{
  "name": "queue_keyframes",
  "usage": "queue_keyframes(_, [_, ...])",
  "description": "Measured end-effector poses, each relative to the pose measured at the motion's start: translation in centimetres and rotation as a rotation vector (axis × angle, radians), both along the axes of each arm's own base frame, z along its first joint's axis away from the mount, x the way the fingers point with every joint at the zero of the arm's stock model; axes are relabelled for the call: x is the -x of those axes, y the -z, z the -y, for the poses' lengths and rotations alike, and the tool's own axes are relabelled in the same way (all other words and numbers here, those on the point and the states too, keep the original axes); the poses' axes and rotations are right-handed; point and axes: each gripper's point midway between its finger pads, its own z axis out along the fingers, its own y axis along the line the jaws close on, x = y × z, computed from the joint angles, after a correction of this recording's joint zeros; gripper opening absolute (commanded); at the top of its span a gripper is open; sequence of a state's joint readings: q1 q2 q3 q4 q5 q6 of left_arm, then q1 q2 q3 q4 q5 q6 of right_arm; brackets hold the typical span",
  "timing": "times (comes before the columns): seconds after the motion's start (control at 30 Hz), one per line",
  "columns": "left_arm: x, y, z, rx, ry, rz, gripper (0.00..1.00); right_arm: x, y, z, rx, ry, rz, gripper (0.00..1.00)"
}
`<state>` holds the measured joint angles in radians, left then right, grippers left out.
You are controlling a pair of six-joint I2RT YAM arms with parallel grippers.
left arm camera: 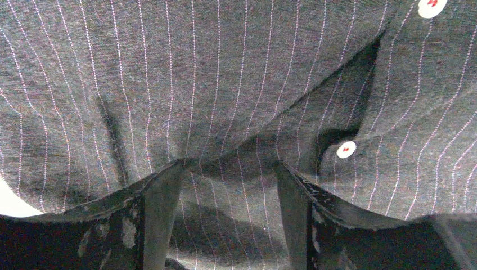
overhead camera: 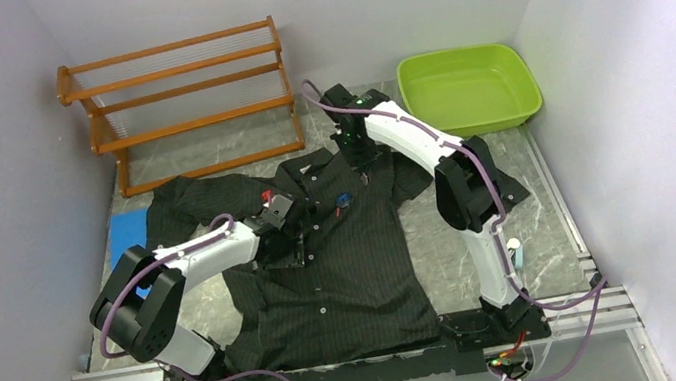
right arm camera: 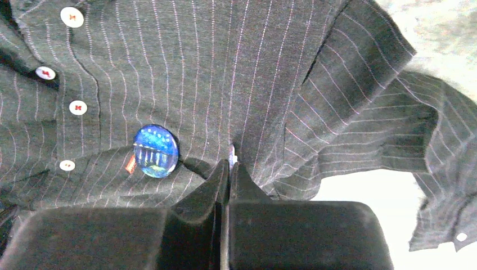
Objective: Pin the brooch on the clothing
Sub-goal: Pin the brooch to the clothes.
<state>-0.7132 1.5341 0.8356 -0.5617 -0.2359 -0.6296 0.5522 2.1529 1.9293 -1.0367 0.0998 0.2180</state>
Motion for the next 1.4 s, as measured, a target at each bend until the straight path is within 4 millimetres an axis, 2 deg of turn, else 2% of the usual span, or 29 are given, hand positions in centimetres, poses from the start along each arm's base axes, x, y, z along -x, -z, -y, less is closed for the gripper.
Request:
queue_keyframes(0.27, [-0.1,-0.7,0.1,0.01,0.009,0.018,0.68,0.9,-3.0,-1.8,0.071,-0.025,0.107,0.0])
queue_keyframes(0.43, [-0.9,-3.0,1.3,0.095,0.038,0.089,0.68,1.5,-5.2,-2.4,0.073,-0.032,0.171,0.0])
queue_keyframes(0.63, [-2.7,-7.6,4.7,0.292,0.115,0.237,0.68,1.7,-7.3,-2.2,0.102,-0.018,0.245,0.0])
queue_keyframes(0.9, [-4.7,-12.7,10.6,0.574,0.256,0.387,0.67,2.5,-8.6,-1.7,0.202,0.007,0.318,0.0])
queue_keyframes(1.03, [-5.6,-15.0,12.9,0.689,0.311,0.462,0.67,2.9,-9.1,-1.9,0.243,0.035,0.365,0.0])
queue_keyframes(1.23, [-6.1,-15.7,14.3,0.773,0.354,0.531,0.66,4.2,-9.1,-1.9,0.22,0.044,0.371,0.0])
queue_keyframes(1.4, [-6.1,-15.8,14.8,0.812,0.386,0.576,0.66,5.3,-8.9,-2.1,0.112,0.04,0.335,0.0])
